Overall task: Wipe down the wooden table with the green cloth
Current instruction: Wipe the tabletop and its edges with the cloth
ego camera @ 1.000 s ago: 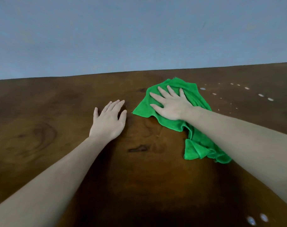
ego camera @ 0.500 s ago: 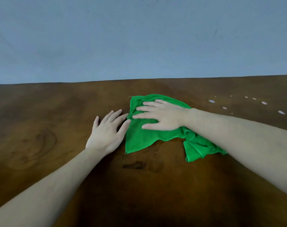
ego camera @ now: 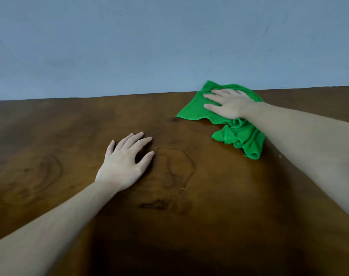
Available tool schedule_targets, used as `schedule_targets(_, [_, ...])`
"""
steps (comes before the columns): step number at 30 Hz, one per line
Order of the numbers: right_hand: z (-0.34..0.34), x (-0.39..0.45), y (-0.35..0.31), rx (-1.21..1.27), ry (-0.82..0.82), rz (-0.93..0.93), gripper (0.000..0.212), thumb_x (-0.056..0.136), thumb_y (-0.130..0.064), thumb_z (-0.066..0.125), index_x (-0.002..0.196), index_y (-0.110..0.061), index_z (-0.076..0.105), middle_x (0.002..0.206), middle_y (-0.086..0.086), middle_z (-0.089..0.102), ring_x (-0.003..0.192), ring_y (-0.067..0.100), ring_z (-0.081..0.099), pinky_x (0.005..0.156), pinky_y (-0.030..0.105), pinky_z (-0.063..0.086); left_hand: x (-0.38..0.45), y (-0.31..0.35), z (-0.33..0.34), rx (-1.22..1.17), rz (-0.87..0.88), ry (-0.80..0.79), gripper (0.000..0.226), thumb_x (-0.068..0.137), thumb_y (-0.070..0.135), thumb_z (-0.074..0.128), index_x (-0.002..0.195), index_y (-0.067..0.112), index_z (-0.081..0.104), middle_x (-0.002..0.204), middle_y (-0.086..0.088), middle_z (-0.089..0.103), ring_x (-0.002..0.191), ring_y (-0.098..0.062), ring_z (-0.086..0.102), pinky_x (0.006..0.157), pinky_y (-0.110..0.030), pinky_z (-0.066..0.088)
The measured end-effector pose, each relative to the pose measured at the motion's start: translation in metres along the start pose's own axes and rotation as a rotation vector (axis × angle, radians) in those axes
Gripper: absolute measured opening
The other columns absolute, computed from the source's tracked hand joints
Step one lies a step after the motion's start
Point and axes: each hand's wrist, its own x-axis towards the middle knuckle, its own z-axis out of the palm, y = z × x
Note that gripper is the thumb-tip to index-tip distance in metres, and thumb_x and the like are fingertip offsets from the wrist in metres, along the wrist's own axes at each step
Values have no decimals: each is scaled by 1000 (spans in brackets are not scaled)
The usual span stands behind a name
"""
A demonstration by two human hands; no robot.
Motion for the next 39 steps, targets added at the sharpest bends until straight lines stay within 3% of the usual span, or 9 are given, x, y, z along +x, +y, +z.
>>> schedule_targets(5, [5, -38, 50, 14, -3, 216, 70, 91, -80, 8, 156, -53, 5, 169, -13, 1, 156, 20, 1, 122, 55, 2, 0, 0, 0, 7, 9, -5, 57, 95, 68, 23, 147, 47, 32, 159, 18, 25, 149, -8, 11, 122, -50, 3])
schedule_targets(9, [10, -56, 42, 29, -27, 277, 66, 93, -77, 8, 155, -54, 1, 169, -10, -6, 156, 26, -6, 121, 61, -2, 0, 1, -1, 8, 8, -10, 54, 97, 64, 26, 147, 45, 33, 159, 17, 26, 149, -10, 13, 122, -50, 3])
schedule_targets(13, [18, -79, 4, -10, -14, 180, 64, 98, -69, 8, 158, -48, -1, 170, -5, -6, 156, 27, -7, 122, 62, -3, -2, 4, -2, -5, 0, 1, 54, 97, 63, 28, 147, 43, 35, 159, 15, 28, 149, -12, 14, 121, -51, 3])
schedule_targets(19, [35, -140, -67, -23, 25, -49, 68, 103, -58, 10, 162, -25, 1, 170, 3, -6, 156, 21, -6, 126, 46, -1, -5, 12, -5, 49, -41, -57, 54, 99, 59, 24, 150, 42, 29, 161, 12, 23, 150, -14, 11, 121, -51, 6])
schedule_targets(24, [48, -215, -124, -2, -1, -201, 67, 105, -54, 13, 162, -21, 0, 169, 2, -8, 156, 18, -9, 126, 41, -2, -20, 31, -10, 121, -50, -130, 55, 101, 57, 22, 153, 39, 24, 163, 8, 20, 151, -19, 13, 120, -51, 12])
schedule_targets(32, [70, -331, -181, -13, -21, -356, 63, 102, -64, 17, 159, -41, 11, 170, -4, -6, 155, 17, -13, 124, 46, -9, -115, 53, 2, 47, 114, -82, 53, 101, 51, 24, 153, 38, 26, 163, 9, 19, 151, -16, 11, 122, -47, 9])
schedule_targets(35, [76, -366, -181, 3, -18, -375, 60, 99, -67, 23, 156, -51, 13, 170, -10, -2, 155, 14, -10, 124, 43, -11, -152, 60, 4, 67, 169, -60, 54, 102, 51, 23, 154, 37, 25, 163, 8, 20, 151, -17, 12, 121, -47, 11])
schedule_targets(39, [79, -404, -164, -9, -21, -338, 61, 95, -73, 16, 153, -58, 9, 168, -18, -3, 154, 8, -9, 125, 40, -9, -191, 71, 3, 62, 193, -65, 55, 101, 53, 24, 153, 36, 26, 163, 7, 19, 151, -17, 12, 122, -45, 11])
